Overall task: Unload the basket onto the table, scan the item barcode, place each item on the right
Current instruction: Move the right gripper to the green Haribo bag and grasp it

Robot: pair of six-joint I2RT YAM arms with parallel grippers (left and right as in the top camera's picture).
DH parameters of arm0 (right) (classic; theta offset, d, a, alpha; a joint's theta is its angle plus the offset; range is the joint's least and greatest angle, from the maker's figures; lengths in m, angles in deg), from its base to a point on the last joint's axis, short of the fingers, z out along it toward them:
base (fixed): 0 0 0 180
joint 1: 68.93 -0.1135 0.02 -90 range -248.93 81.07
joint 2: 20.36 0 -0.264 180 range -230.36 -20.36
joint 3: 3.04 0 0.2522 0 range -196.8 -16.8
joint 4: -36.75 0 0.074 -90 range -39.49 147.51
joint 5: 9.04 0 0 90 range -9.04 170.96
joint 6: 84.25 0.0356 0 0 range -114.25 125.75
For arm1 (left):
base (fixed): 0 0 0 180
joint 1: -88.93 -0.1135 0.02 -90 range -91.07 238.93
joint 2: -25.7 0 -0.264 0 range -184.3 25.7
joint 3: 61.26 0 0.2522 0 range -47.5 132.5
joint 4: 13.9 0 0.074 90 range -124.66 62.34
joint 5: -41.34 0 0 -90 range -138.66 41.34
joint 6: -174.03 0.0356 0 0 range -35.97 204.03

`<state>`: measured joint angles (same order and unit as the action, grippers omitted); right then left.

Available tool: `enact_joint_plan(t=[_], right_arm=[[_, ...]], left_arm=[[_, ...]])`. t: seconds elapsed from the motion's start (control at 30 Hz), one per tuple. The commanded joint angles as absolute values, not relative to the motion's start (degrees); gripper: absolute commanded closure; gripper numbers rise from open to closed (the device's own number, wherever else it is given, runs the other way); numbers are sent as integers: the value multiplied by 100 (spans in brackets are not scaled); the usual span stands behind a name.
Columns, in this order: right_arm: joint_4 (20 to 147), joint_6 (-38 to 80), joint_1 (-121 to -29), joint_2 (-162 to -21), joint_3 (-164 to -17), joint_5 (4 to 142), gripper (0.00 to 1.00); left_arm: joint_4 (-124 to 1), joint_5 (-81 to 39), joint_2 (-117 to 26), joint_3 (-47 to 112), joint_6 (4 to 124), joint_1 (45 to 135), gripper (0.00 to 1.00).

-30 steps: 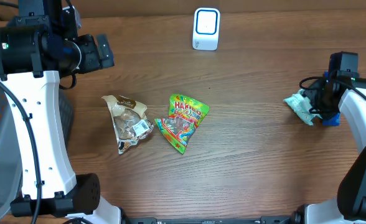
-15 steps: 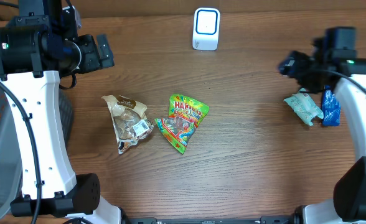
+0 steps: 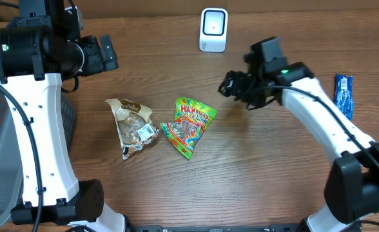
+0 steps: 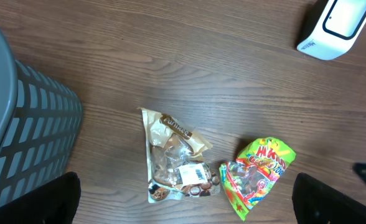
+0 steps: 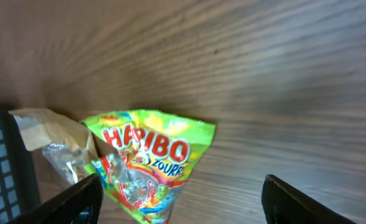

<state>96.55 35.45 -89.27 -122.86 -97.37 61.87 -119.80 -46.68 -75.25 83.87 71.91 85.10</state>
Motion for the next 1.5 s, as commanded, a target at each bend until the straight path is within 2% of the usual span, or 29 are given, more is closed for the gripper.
enact_joint_plan(t=[0.0,0.57,1.1,1.47], right_arm=[[9611,3958,-9174,-12434,-9816,6250,18],[9605,4657,-9484,-12854,-9812,6499,17],[9128,5322,-10393,-13171,-9812,6840,14],[8850,5667,-10852,-13239,-9807,7544,14]], left_arm=[[-11977,-4612,-7431,8389,7093,8531,0],[-11977,-4612,-7431,8389,7093,8531,0],[-11977,-4612,-7431,8389,7093,8531,0],[-11977,-4612,-7431,8389,7093,8531,0]])
